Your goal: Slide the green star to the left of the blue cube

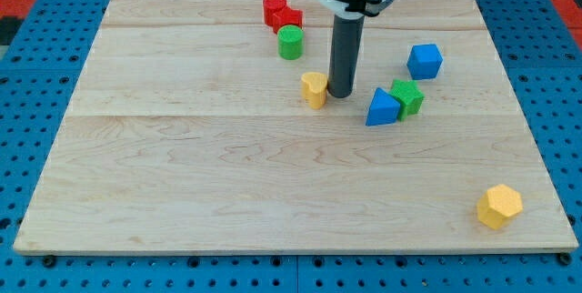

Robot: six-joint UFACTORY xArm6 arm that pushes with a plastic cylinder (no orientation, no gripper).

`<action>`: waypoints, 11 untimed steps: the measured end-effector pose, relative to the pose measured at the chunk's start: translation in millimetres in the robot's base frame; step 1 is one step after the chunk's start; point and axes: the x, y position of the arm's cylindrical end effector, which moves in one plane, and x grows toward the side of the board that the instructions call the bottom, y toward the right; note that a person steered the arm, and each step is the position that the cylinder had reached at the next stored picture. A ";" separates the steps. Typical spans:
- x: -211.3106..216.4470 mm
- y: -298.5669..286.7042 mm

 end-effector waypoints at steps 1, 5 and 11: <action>42.0 -17.6; 48.1 104.2; -17.2 53.8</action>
